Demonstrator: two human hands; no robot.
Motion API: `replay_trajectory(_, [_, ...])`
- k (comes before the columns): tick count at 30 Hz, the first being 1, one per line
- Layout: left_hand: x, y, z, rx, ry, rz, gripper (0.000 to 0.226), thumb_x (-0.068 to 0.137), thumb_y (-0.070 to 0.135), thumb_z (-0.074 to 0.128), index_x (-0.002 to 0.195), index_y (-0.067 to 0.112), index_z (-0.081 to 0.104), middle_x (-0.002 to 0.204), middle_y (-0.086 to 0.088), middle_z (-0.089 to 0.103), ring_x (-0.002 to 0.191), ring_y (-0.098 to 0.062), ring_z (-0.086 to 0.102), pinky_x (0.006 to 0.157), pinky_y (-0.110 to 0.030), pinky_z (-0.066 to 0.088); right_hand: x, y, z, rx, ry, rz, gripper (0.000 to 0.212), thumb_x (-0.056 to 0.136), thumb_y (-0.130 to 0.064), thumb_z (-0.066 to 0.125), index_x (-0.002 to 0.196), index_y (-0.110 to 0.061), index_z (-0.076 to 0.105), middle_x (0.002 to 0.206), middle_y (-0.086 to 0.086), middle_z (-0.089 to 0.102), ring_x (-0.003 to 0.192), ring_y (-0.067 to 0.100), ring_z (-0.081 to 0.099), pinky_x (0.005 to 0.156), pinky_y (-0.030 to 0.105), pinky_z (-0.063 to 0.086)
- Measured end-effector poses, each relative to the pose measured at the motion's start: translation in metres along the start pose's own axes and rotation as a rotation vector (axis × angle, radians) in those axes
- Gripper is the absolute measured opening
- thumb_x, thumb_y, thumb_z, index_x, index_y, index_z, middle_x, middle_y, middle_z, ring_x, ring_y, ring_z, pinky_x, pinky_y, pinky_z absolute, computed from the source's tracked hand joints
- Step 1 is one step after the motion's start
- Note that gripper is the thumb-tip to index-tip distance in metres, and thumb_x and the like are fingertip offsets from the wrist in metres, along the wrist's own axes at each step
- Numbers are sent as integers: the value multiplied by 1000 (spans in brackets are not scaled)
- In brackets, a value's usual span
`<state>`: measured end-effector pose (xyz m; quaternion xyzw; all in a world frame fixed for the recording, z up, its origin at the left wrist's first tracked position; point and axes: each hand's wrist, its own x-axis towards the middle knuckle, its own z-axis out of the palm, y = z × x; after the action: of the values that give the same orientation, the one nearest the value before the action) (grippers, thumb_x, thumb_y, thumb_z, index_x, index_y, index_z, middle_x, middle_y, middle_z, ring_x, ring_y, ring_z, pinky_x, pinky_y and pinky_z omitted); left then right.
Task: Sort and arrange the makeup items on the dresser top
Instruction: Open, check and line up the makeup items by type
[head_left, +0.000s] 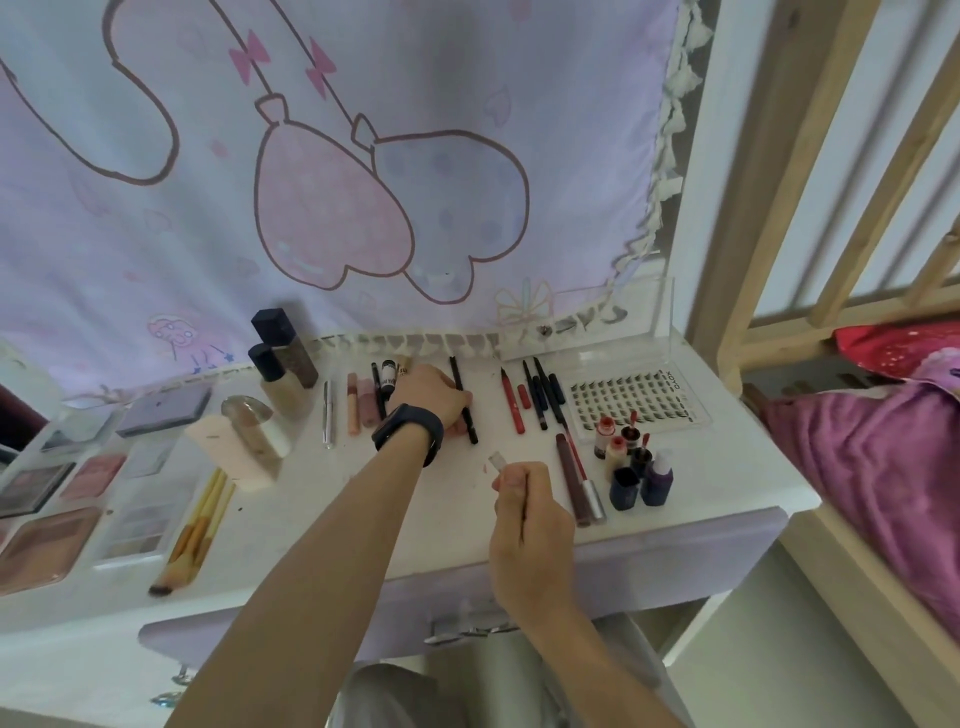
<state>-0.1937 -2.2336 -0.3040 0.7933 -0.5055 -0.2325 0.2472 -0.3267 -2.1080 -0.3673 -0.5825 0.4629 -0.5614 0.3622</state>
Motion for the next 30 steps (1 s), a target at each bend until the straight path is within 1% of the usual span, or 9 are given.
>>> replay_trajectory(9, [5,-6,6,-141,23,-15,26,88,33,72,69,20,61,78,-10,75,77,-29,73,76,-44,61,-1,0,-1,34,17,36,32,107,-44,31,90,-29,53,55,-11,46,44,7,35,43,17,25])
replay_trajectory(10, [5,-7,7,-150,30,-18,26,90,36,70,74,18,62,82,-10,75,76,-27,73,76,-42,61,-1,-2,-2,36,9,54,31,106,-43,32,91,-28,54,57,-10,48,45,7,36,44,20,28])
replay_trajectory(12, [2,-11,7,-130,52,-4,27,92,41,65,99,15,67,93,-5,75,74,-18,72,73,-30,57,2,-6,-6,47,-22,122,25,105,-39,38,93,-30,58,67,-8,57,51,6,43,49,26,36])
replay_trajectory(14, [-5,-17,9,-56,97,60,34,94,39,62,121,17,63,104,-1,71,83,-10,62,73,-23,45,7,-13,-11,66,-44,193,20,105,-37,44,97,-35,62,82,-9,65,58,8,50,57,29,42])
replay_trajectory(17, [-18,-30,15,-71,130,190,32,95,33,59,125,24,64,108,2,67,89,-9,56,75,-22,40,22,-31,-18,22,-61,133,19,106,-33,47,98,-42,62,91,-16,67,59,8,60,56,22,51])
replay_trajectory(20, [-26,-43,22,-94,148,290,32,95,29,57,125,25,65,113,0,62,98,-15,58,84,-29,49,45,-43,-17,-142,-92,7,14,104,-31,52,99,-42,60,86,-17,68,74,3,65,66,15,52])
replay_trajectory(22, [-27,-48,25,-70,146,316,33,96,28,54,127,24,65,119,-2,58,111,-19,54,95,-28,45,64,-43,-12,-322,-110,-44,10,103,-30,54,105,-35,63,84,-19,66,78,-3,62,70,9,47])
replay_trajectory(26, [-25,-52,26,-28,120,329,34,98,29,51,128,22,65,127,-2,54,122,-21,46,105,-28,38,105,-30,3,-724,-164,-94,20,103,-30,52,112,-20,67,85,-6,70,75,9,57,66,24,38])
replay_trajectory(30, [-25,-56,26,14,135,383,34,100,30,50,129,22,64,128,-2,55,121,-24,45,106,-32,38,126,-15,17,-1038,-214,-127,24,103,-31,48,109,-21,68,93,1,72,84,21,59,65,30,35])
